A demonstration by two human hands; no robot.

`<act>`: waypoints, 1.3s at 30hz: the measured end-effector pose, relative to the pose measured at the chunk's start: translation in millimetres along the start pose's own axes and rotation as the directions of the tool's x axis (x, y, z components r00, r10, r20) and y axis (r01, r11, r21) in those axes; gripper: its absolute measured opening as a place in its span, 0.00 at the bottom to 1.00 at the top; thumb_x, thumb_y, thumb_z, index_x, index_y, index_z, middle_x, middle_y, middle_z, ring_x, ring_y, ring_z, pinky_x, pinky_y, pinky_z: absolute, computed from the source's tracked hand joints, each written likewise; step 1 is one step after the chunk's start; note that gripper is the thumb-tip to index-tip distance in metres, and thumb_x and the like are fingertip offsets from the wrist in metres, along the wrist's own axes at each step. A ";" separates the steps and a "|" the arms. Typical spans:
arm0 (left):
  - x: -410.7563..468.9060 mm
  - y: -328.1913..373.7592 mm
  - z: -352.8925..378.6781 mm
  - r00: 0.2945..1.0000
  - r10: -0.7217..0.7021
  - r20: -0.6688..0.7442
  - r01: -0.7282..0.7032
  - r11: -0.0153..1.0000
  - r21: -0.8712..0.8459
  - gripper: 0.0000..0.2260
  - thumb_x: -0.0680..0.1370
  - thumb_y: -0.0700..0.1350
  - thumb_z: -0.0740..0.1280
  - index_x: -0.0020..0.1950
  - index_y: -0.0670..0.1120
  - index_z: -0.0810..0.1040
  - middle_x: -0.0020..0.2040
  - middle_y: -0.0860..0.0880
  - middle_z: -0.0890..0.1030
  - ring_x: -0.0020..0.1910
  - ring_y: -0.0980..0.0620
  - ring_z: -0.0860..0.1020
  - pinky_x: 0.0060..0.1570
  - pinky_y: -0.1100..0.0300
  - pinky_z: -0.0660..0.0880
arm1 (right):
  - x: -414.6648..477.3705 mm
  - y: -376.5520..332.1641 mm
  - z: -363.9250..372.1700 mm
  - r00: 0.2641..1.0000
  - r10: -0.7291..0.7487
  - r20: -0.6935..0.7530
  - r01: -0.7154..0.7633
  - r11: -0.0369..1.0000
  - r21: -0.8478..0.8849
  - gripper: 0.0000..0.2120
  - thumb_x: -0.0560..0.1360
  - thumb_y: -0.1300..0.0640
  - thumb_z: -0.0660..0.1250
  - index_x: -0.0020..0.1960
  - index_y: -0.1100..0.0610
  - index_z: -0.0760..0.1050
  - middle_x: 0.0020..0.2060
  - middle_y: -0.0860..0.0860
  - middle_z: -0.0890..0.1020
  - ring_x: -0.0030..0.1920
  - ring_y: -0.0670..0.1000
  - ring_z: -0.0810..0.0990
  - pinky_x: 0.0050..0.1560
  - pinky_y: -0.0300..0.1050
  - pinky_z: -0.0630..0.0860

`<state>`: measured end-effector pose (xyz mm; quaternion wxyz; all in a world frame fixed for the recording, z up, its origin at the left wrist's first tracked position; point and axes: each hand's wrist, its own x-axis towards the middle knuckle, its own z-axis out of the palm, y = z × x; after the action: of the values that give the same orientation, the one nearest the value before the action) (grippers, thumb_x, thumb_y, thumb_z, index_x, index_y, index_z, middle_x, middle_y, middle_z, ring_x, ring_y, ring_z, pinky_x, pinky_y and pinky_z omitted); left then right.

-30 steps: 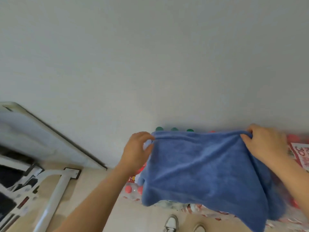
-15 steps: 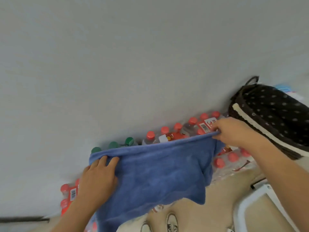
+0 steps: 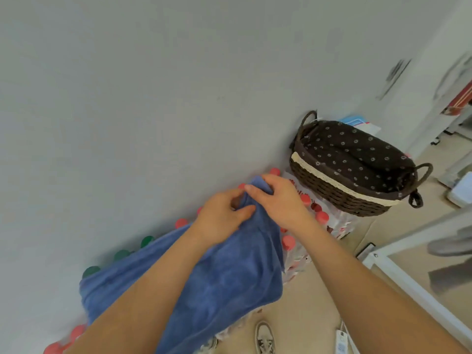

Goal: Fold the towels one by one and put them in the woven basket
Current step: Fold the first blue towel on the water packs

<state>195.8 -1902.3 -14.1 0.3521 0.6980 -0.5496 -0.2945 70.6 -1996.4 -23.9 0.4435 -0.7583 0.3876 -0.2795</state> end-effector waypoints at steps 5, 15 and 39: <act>12.5 -3.3 -5.8 0.938 -0.127 -0.324 0.058 0.975 -0.213 0.06 0.76 0.41 0.68 0.40 0.50 0.79 0.29 0.57 0.78 0.26 0.62 0.71 0.32 0.63 0.70 | -26.1 22.8 -14.6 0.943 0.090 0.321 -0.142 0.979 0.143 0.17 0.73 0.54 0.72 0.60 0.54 0.75 0.52 0.44 0.82 0.52 0.41 0.79 0.52 0.36 0.77; 72.8 -15.8 16.3 0.834 -0.287 -0.471 0.292 0.954 -0.064 0.07 0.75 0.40 0.66 0.40 0.52 0.74 0.39 0.51 0.81 0.27 0.51 0.80 0.30 0.62 0.76 | -41.4 102.9 -68.4 0.941 0.328 0.081 -0.337 0.925 0.173 0.05 0.76 0.58 0.67 0.45 0.50 0.72 0.32 0.49 0.77 0.37 0.48 0.77 0.39 0.43 0.74; 109.5 -40.8 121.9 0.980 0.196 0.010 -0.156 0.747 0.646 0.20 0.78 0.51 0.59 0.69 0.48 0.73 0.70 0.45 0.71 0.68 0.45 0.71 0.63 0.48 0.73 | -32.4 150.1 -52.1 0.987 -0.139 -0.075 0.058 0.765 -0.642 0.22 0.77 0.52 0.56 0.65 0.61 0.75 0.65 0.58 0.76 0.65 0.56 0.74 0.64 0.47 0.69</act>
<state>145.7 -2023.4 -120.5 0.1336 0.7295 -0.6700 -0.0333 -38.0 -2039.1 -136.5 0.1210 -0.8650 0.4445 -0.1988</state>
